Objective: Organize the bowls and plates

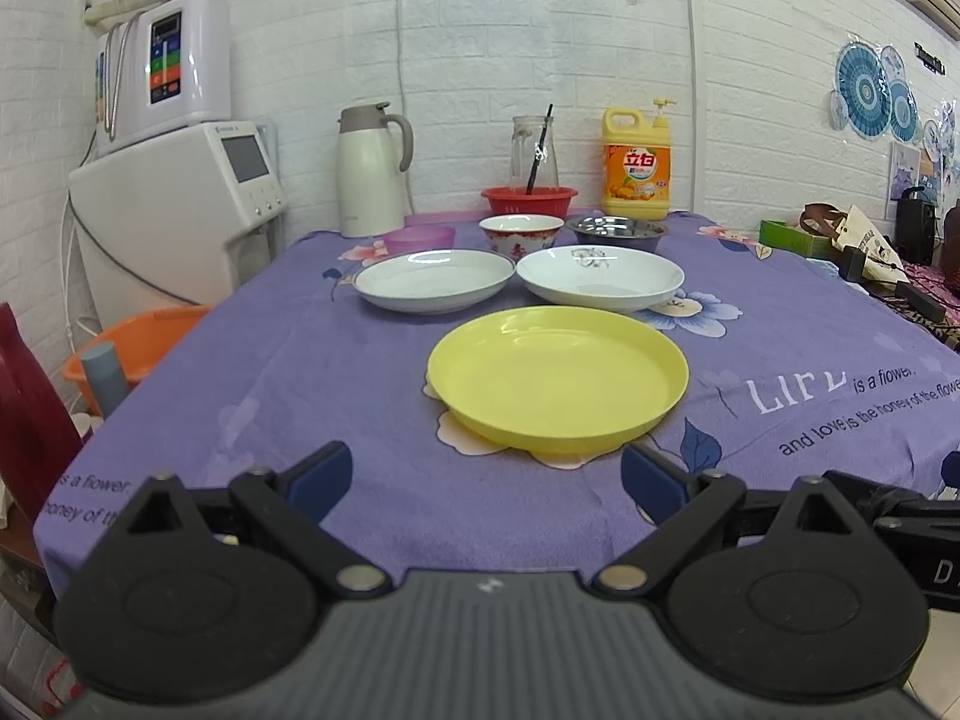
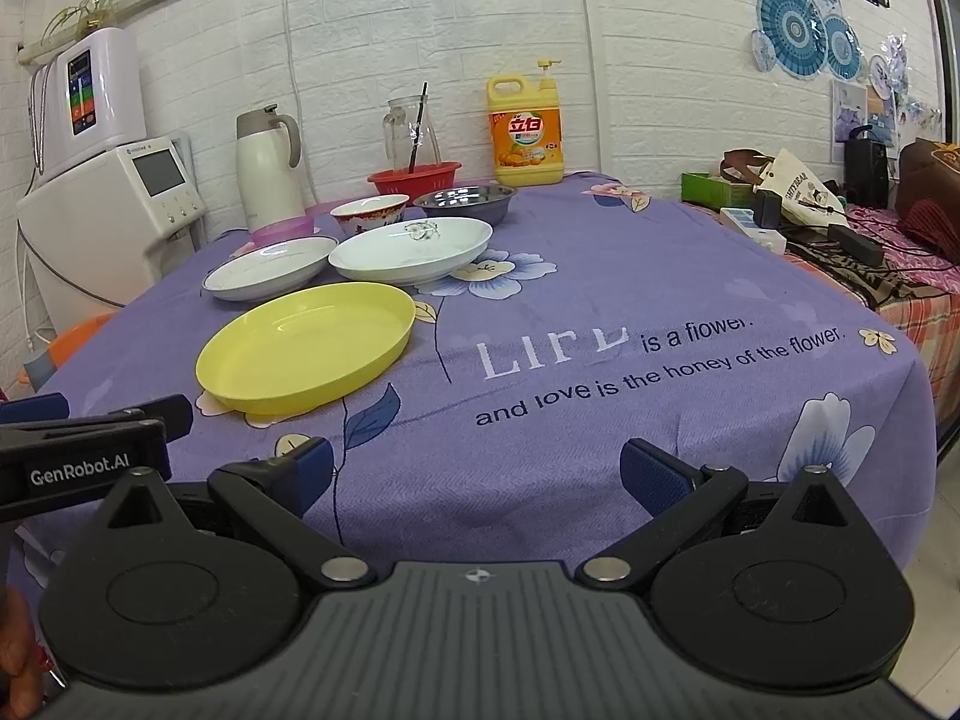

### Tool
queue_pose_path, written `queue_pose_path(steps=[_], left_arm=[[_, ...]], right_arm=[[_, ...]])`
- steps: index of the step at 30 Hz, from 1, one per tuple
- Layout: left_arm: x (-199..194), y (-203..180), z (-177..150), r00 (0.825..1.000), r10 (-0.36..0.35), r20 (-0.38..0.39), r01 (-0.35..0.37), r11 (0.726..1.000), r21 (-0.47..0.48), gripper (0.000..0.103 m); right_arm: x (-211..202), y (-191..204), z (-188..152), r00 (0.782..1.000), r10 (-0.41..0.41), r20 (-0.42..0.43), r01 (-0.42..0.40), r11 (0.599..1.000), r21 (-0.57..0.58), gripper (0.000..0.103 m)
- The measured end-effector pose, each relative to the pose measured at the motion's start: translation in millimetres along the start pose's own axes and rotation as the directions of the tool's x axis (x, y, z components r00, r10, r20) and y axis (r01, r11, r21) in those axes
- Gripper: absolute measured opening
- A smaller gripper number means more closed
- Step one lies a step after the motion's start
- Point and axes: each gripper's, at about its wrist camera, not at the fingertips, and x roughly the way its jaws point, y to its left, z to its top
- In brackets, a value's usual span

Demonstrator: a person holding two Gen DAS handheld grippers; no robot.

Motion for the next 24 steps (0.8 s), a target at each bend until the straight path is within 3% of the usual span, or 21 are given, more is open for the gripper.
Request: queue_pose_path(steps=[24], left_arm=[[-2.1, -7.1, 3.8, 0.998, -0.056, -0.013, 0.057, 0.998, 0.026, 0.095]], right_arm=[[7.5, -5.0, -3.5, 1.000, -0.008, -0.021, 0.008, 1.000, 0.001, 0.103]])
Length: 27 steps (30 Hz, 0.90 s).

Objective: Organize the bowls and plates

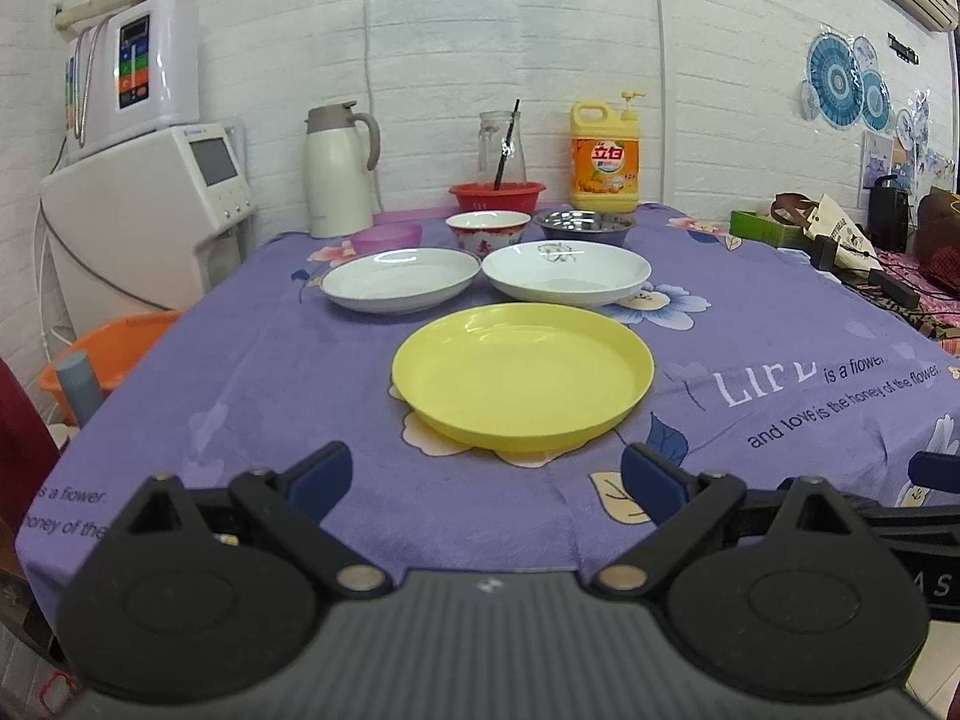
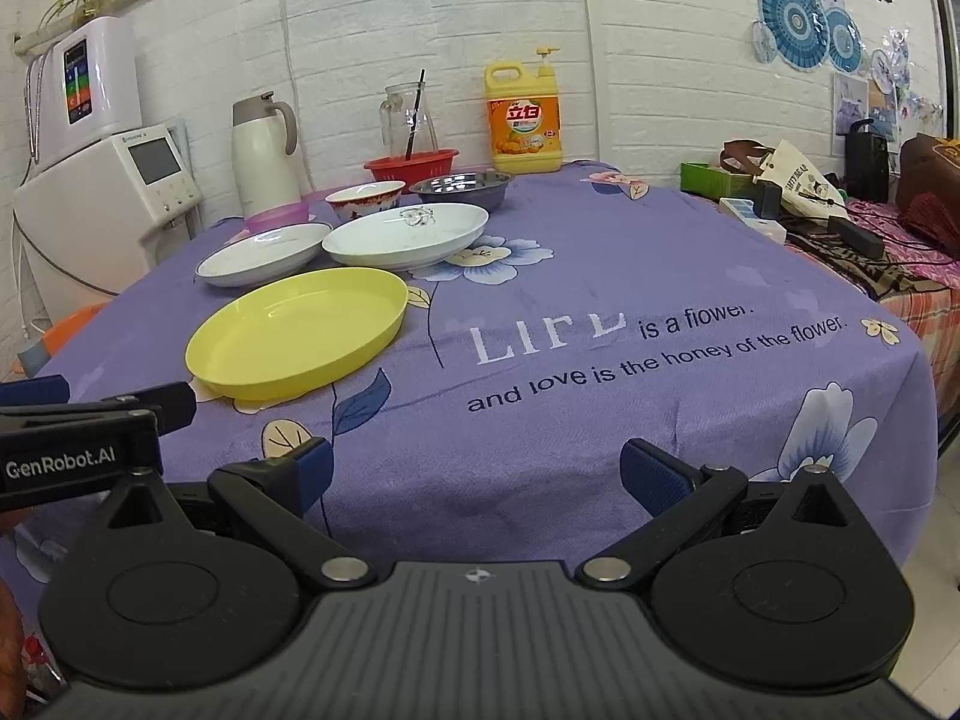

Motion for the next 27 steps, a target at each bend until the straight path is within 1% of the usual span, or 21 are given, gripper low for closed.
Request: queue_pose_path(steps=[8, 12, 27], left_arm=[[1.3, 2.0, -1.2, 1.000, 0.009, 0.005, -0.009, 1.000, -0.007, 0.095], [0.0, 5.0, -1.2, 1.000, 0.002, 0.015, -0.001, 1.000, -0.023, 0.095], [0.5, 7.6, -2.8, 1.000, -0.015, 0.016, 0.016, 0.999, -0.028, 0.095]], right_arm=[[-1.4, 0.0, -0.1, 1.000, -0.001, 0.003, 0.001, 1.000, -0.002, 0.103], [-0.6, 1.1, 0.1, 1.000, 0.002, 0.000, -0.002, 1.000, -0.008, 0.103], [-0.7, 0.9, -0.3, 1.000, 0.001, -0.001, -0.001, 1.000, -0.005, 0.103]])
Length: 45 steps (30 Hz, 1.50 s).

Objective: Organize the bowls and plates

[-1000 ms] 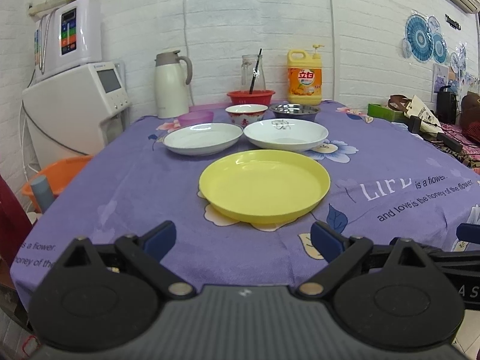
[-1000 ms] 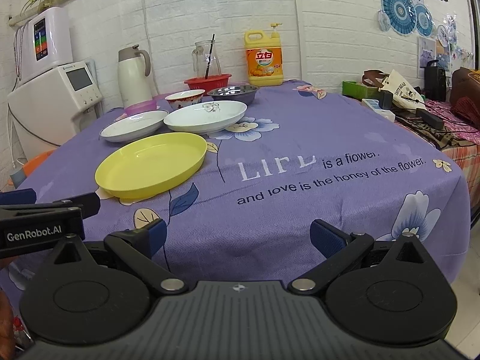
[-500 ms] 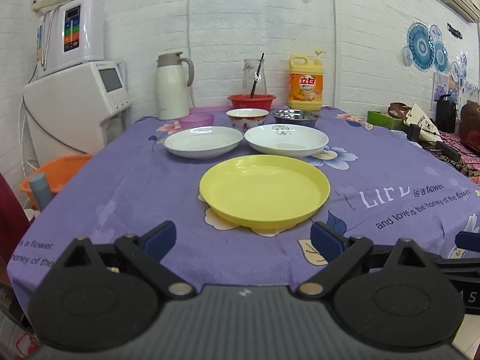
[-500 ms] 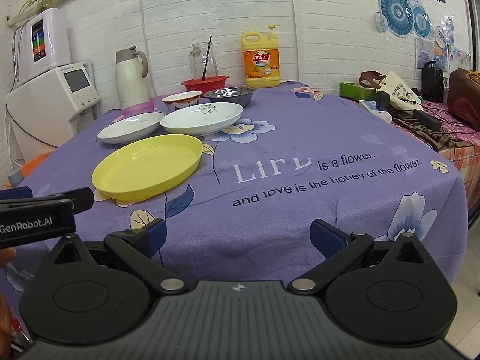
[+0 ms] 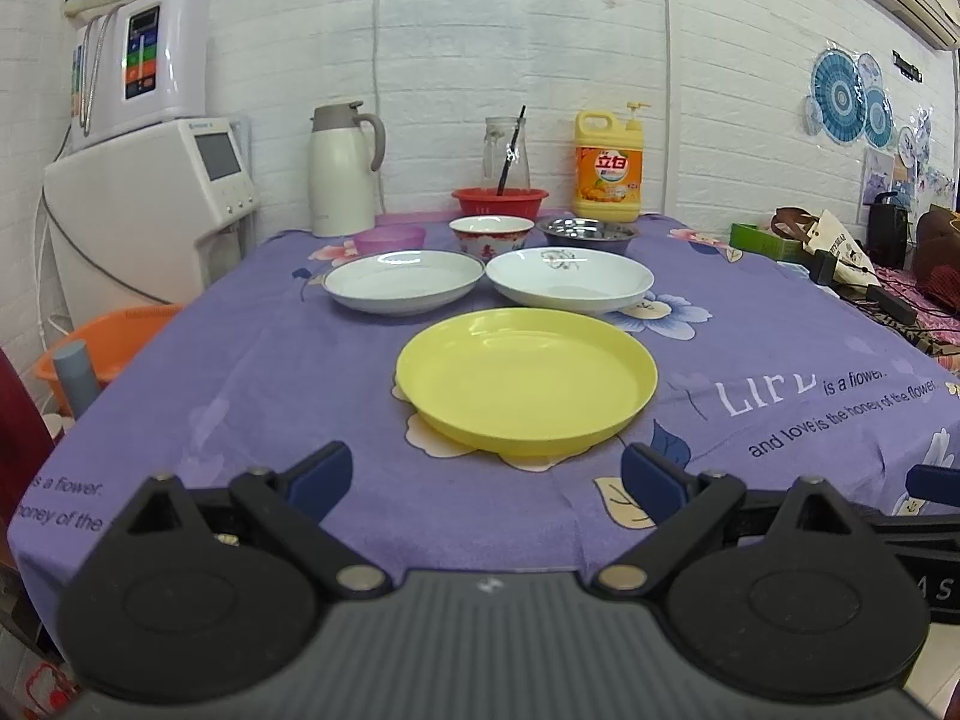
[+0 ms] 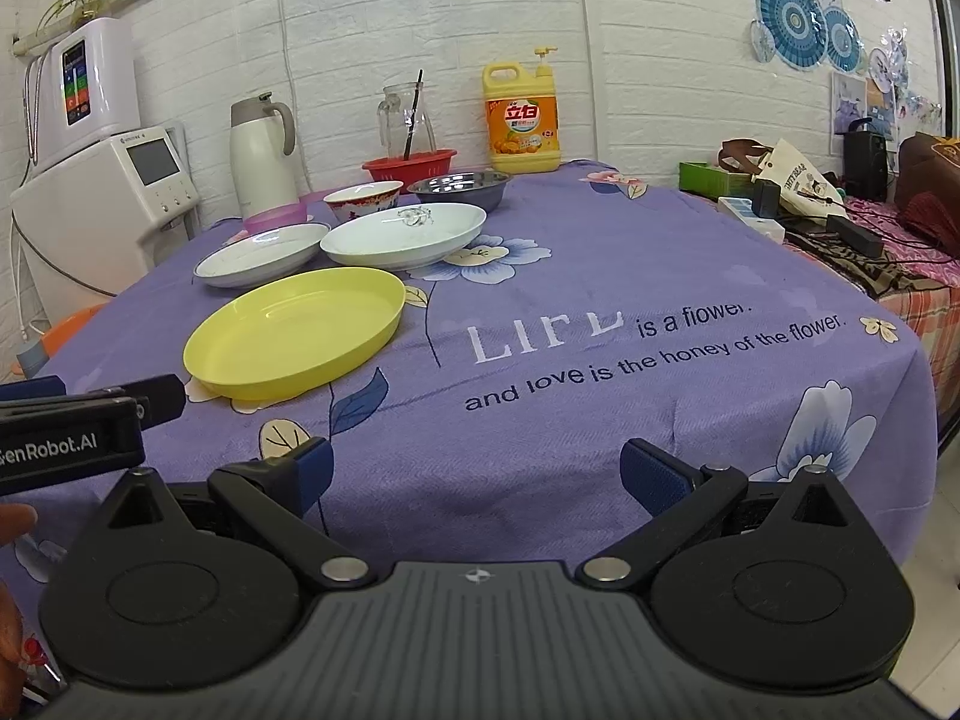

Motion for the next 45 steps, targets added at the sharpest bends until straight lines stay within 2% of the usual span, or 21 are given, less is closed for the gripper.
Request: queue_pose_path(steps=[15, 45], left_arm=[[-4.9, 3.8, -0.5, 0.999, -0.025, 0.028, 0.025, 1.000, -0.014, 0.095], [5.0, 3.7, 1.8, 1.000, -0.018, 0.006, 0.018, 1.000, -0.013, 0.095]], right_arm=[[2.6, 3.6, -2.0, 1.000, 0.006, -0.009, -0.006, 1.000, -0.010, 0.103], [2.2, 0.9, -0.7, 1.000, 0.010, -0.008, -0.010, 1.000, -0.015, 0.103]])
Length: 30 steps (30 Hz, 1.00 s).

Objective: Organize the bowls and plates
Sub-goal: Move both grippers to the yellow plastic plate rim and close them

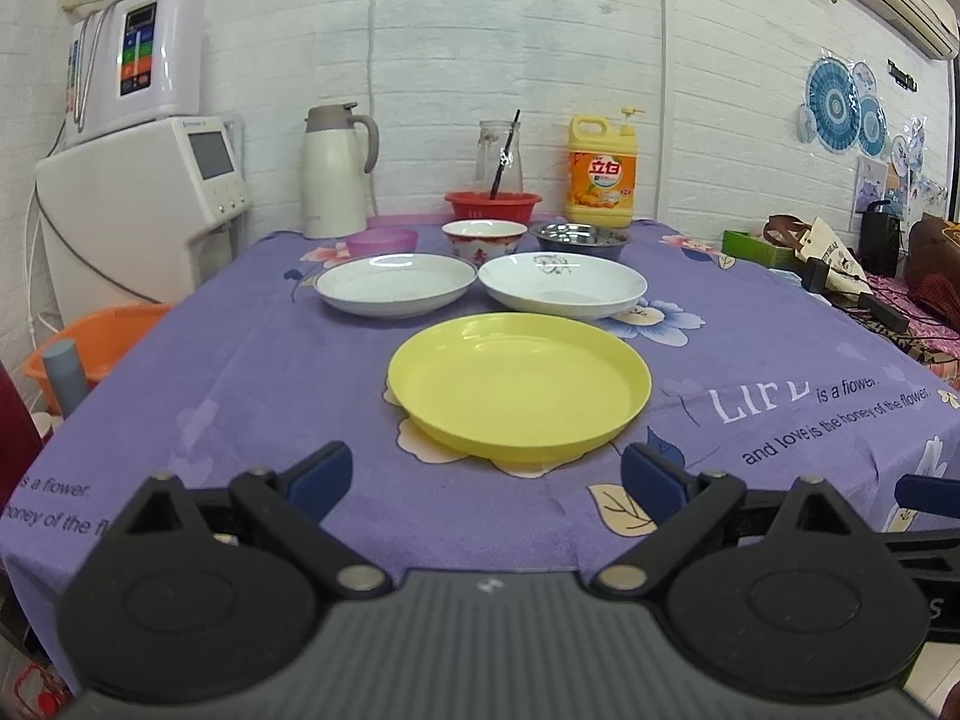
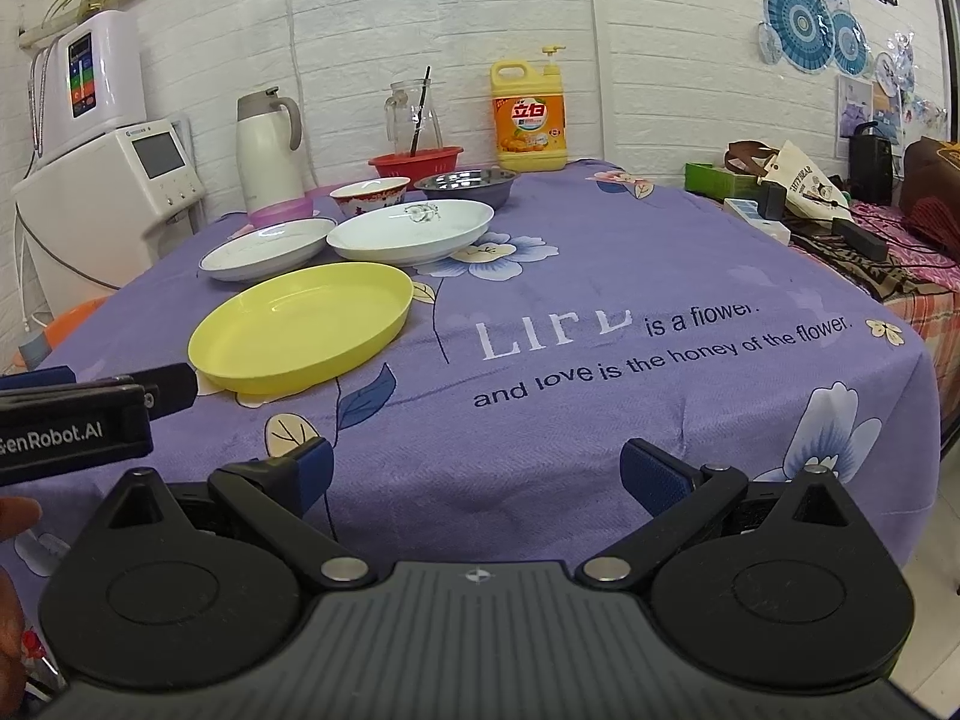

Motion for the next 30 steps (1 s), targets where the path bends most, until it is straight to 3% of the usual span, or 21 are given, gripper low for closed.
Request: queue_pose_path(steps=[10, 21, 30], left_arm=[[35, 17, 22, 0.997, 0.043, -0.064, -0.046, 0.998, -0.041, 0.095], [79, 42, 45, 0.989, 0.088, -0.121, -0.097, 0.993, -0.071, 0.095], [134, 71, 55, 0.975, 0.002, -0.223, -0.026, 0.994, -0.102, 0.095]], right_arm=[[19, -4, 13, 0.999, -0.006, -0.044, 0.006, 1.000, -0.001, 0.103], [75, 16, 67, 0.998, 0.044, -0.053, -0.049, 0.994, -0.099, 0.103], [140, 31, 88, 0.986, 0.066, -0.155, -0.088, 0.986, -0.141, 0.103]])
